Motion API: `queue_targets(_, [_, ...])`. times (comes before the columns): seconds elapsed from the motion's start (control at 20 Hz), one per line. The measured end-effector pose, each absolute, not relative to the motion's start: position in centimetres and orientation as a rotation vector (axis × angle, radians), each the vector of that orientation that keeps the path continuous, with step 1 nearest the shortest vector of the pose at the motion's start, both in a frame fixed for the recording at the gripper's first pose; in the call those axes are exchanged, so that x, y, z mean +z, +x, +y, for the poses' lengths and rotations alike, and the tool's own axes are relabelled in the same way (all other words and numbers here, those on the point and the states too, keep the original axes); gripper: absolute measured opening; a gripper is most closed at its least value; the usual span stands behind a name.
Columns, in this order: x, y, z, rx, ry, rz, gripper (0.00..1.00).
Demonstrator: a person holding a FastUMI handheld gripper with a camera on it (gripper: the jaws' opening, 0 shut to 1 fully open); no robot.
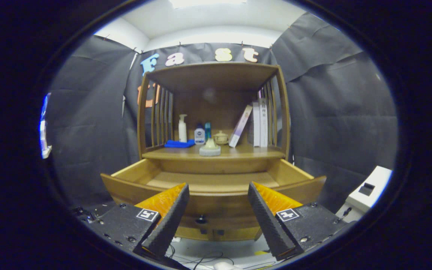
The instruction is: Pull open the drawer, take out the items inside it, and place them on the countertop above the cabinet.
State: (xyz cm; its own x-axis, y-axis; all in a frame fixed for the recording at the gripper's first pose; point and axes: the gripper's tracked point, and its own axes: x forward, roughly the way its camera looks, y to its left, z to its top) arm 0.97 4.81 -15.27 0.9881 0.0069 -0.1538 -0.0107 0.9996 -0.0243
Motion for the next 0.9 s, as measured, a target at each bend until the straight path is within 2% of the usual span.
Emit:
queue_targets(0.3, [-19.7,3.7,5.4,-0.015,-0.023,0.258,0.99])
queue_targets(0.9, [-19.0,6.0,6.4,-0.027,-0.023,0.253,0.99])
